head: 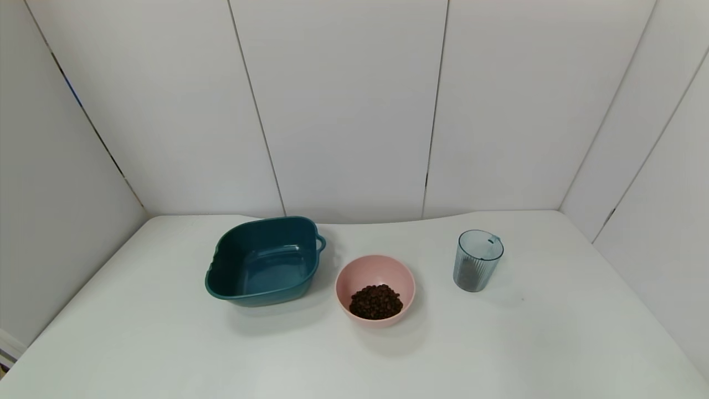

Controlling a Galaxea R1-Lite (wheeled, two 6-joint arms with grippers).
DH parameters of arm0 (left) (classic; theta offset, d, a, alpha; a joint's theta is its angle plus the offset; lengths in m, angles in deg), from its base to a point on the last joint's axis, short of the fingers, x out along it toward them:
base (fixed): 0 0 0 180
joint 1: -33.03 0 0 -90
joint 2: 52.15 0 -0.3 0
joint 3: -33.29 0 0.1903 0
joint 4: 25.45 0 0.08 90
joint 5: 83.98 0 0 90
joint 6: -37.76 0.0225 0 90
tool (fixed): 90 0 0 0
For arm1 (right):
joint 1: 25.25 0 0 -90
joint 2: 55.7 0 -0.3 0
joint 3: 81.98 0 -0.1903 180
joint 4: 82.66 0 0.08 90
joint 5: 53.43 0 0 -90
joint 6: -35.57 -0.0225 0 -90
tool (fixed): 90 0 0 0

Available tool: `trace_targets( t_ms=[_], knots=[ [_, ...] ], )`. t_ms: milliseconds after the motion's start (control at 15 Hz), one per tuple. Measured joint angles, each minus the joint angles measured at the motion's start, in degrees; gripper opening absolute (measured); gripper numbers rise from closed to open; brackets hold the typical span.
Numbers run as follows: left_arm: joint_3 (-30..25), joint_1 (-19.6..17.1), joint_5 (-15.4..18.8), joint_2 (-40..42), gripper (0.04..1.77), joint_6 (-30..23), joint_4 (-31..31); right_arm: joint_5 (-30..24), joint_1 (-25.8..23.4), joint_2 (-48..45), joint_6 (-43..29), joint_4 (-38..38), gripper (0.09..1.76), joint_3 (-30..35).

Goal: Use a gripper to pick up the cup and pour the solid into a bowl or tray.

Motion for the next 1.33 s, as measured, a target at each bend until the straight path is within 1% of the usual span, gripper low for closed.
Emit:
trace_targets(
  t_ms=[267,400,667,800,1000,1200,1333],
  knots=[
    [0.0,0.02,0.02,0.0,1.72,0.0,0.0,-0.22,-0.9,-9.13,0.24,0.11,1.7,3.46],
    [0.0,0.02,0.0,0.0,1.72,0.0,0.0,-1.85,-1.06,-12.85,0.24,0.33,1.7,5.9],
    [0.0,0.02,-0.02,0.0,1.72,0.02,0.0,-2.38,-1.07,-18.49,0.29,1.95,1.7,10.54],
    [0.0,0.02,0.0,0.0,1.72,0.0,0.0,-2.15,-0.93,-20.89,0.38,6.62,1.7,15.52],
    [0.0,0.02,-0.02,0.0,1.72,0.0,0.0,-1.77,-0.88,-23.78,0.66,15.08,1.7,25.47],
    [0.0,0.02,0.0,0.0,1.72,0.0,-0.02,-0.33,-0.85,-25.05,0.85,20.46,1.7,33.95],
    [0.0,0.0,0.02,0.0,1.72,0.0,0.0,1.55,-0.85,-25.28,1.08,23.97,1.7,38.45]
  ],
)
